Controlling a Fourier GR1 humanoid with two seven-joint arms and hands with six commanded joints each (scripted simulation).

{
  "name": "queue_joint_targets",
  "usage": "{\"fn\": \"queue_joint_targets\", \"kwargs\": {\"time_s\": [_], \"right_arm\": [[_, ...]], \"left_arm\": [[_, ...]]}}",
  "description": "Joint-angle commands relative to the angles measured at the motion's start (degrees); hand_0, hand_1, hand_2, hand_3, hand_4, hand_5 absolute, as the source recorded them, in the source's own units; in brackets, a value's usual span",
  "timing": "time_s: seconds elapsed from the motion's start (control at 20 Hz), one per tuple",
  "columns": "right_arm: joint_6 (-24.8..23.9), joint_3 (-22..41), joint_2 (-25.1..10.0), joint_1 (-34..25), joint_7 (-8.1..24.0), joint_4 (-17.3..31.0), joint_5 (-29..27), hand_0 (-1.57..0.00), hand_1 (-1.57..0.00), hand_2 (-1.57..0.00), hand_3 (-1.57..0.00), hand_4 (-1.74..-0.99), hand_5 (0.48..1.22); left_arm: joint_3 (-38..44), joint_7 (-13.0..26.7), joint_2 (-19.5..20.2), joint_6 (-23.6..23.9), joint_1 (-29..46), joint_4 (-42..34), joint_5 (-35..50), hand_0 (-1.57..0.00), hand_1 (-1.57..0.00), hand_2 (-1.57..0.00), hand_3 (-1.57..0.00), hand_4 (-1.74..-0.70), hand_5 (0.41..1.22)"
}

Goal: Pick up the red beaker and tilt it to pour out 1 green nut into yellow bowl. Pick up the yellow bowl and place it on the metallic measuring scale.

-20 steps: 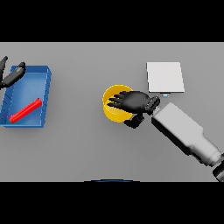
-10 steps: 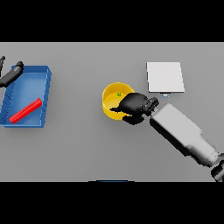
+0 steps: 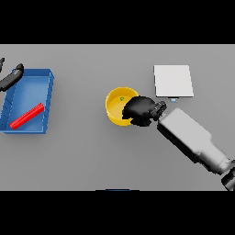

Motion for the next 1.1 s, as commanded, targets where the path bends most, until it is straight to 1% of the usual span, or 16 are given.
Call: {"fn": "queue_joint_targets", "kwargs": {"time_s": [0.0,0.15,0.2,0.25,0.3,0.35,0.4,0.5,0.55,0.65,0.7,0.75,0.8,0.85,1.0,1.05], "right_arm": [[0.53,-0.57,-0.84,0.13,-0.23,-1.09,-0.49,-1.51,-1.51,-1.31,-1.29,-1.72,1.206],[1.88,-2.24,-1.68,-0.14,0.88,-2.17,-1.83,-1.54,-1.54,-1.33,-1.34,-1.73,1.213],[2.73,-2.87,-2.02,-0.44,1.45,-3.11,-2.37,-1.55,-1.55,-1.34,-1.33,-1.732,1.215],[3.36,-3.67,-2.73,-0.14,1.48,-4.15,-3.04,-1.55,-1.55,-1.34,-1.32,-1.734,1.216],[4.2,-4.36,-3.19,0.38,2.49,-5.95,-3.66,-1.56,-1.56,-1.39,-1.28,-1.735,1.217],[4.72,-5.15,-3.96,0.31,2.59,-7.29,-4.04,-1.56,-1.56,-1.41,-1.25,-1.737,1.218],[5.46,-5.81,-4.47,0.32,3.69,-8.75,-4.37,-1.56,-1.56,-1.43,-1.23,-1.737,1.218],[5.31,-7.68,-6.32,-0.12,3.98,-10.26,-4.57,-1.56,-1.56,-1.43,-1.19,-1.739,1.219],[5.19,-8.39,-6.81,-0.03,5.56,-10.91,-4.4,-1.57,-1.57,-1.46,-1.18,-1.739,1.22],[5.21,-8.85,-7.02,0.54,6.4,-12.0,-4.46,-1.57,-1.57,-1.5,-1.16,-1.74,1.22],[5.14,-8.91,-6.97,0.5,6.28,-12.13,-4.36,-1.56,-1.57,-1.51,-1.16,-1.74,1.22],[4.69,-9.11,-6.7,0.59,7.23,-11.67,-3.94,-1.56,-1.57,-1.52,-1.16,-1.74,1.22],[5.0,-9.73,-7.44,0.74,7.59,-12.23,-4.04,-1.56,-1.57,-1.53,-1.16,-1.74,1.22],[4.09,-10.46,-8.34,0.58,6.92,-11.99,-3.91,-1.56,-1.57,-1.51,-1.15,-1.741,1.22],[1.92,-11.88,-9.34,-0.49,6.32,-9.53,-3.47,-1.57,-1.57,-1.54,-1.15,-1.741,1.221],[0.48,-12.38,-9.29,-0.73,5.97,-7.4,-3.26,-1.57,-1.57,-1.54,-1.15,-1.741,1.221]], "left_arm": [[-0.17,-0.07,-0.33,0.28,-0.18,-0.03,-0.25,0.0,0.0,0.0,0.0,-0.72,0.693],[0.02,0.1,-0.47,-0.07,0.26,0.21,0.34,0.0,0.0,0.0,0.0,-0.72,0.696],[-0.11,0.63,-0.7,0.18,-0.12,0.35,0.12,0.0,0.0,0.0,0.0,-0.72,0.696],[-0.19,0.42,-1.1,0.4,-0.36,0.3,0.02,0.0,0.0,0.0,0.0,-0.72,0.694],[-0.06,0.11,-1.21,0.1,-0.49,1.1,0.03,0.0,0.0,0.0,0.0,-0.72,0.693],[-0.33,-0.02,-1.12,0.3,-0.17,0.63,-0.24,0.0,0.0,0.0,0.0,-0.72,0.693],[-0.4,-0.12,-1.25,0.39,-0.1,0.9,-0.38,0.0,0.0,0.0,0.0,-0.72,0.692],[-0.62,0.34,-1.0,0.15,-0.38,0.57,-0.57,0.0,0.0,0.0,0.0,-0.72,0.686],[-0.48,0.28,-0.69,0.01,-0.39,0.25,-0.43,0.0,0.0,0.0,0.0,-0.71,0.686],[-0.4,0.59,-0.88,0.0,-0.43,0.44,-0.22,0.0,0.0,0.0,0.0,-0.72,0.686],[-0.19,0.61,-0.36,0.21,-0.35,-0.32,-0.08,0.0,0.0,0.0,0.0,-0.72,0.686],[-0.24,0.64,-0.89,0.16,-0.74,0.17,-0.09,0.0,0.0,0.0,0.0,-0.72,0.688],[-0.25,0.72,-0.38,0.82,-0.01,-1.31,0.03,0.0,0.0,0.0,0.0,-0.72,0.694],[-0.45,0.99,-0.21,1.1,0.24,-1.42,-0.25,0.0,0.0,0.0,0.0,-0.72,0.698],[-0.33,1.25,-0.04,0.95,0.02,-1.45,-0.17,0.0,0.0,0.0,0.0,-0.73,0.715],[-0.26,1.85,0.31,1.13,0.22,-1.96,0.0,0.0,0.0,0.0,0.0,-0.73,0.719]]}}
